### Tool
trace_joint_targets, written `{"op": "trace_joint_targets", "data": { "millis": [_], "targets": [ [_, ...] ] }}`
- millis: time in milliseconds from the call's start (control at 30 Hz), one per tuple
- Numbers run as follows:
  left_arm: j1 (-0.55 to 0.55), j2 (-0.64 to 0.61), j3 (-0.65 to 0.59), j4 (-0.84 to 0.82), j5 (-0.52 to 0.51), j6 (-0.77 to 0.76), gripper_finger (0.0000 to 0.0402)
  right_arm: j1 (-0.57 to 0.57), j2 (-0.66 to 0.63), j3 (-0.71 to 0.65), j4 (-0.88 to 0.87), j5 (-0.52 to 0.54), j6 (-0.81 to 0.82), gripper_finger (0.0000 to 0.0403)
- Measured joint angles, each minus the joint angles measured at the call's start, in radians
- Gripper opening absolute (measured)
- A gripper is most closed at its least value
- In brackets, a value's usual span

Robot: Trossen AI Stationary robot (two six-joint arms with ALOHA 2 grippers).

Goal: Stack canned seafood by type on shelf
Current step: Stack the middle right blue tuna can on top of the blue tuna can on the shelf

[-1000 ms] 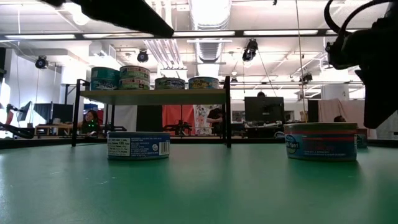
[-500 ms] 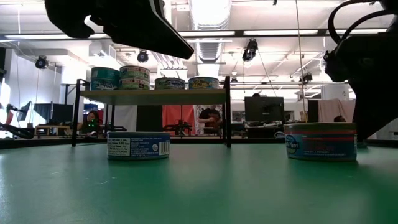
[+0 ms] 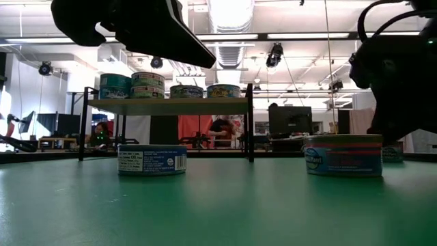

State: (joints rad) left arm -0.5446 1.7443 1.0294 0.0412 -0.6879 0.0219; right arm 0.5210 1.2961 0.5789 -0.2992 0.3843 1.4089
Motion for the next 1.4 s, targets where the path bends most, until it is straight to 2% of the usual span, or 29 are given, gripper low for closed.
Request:
{"op": "trace_joint_targets", "data": {
  "millis": [667, 1067, 1233, 1400],
  "targets": [
    [0.003, 0.0, -0.004, 0.09, 0.001, 0.022, 0.0084, -0.025, 0.003, 0.0, 0.071, 0.036, -0.093, 0.0009],
    [0.003, 0.021, -0.004, 0.117, 0.026, 0.021, 0.0084, -0.068, 0.15, 0.0, 0.336, 0.034, -0.196, 0.0009],
    [0.004, 0.072, 0.0, 0.168, 0.027, 0.022, 0.0084, -0.089, 0.196, 0.002, 0.445, -0.029, -0.238, 0.0009],
    [0.005, 0.114, 0.0, 0.239, 0.037, 0.046, 0.0084, -0.101, 0.188, 0.005, 0.422, -0.056, -0.258, 0.0009]
  ]
}}
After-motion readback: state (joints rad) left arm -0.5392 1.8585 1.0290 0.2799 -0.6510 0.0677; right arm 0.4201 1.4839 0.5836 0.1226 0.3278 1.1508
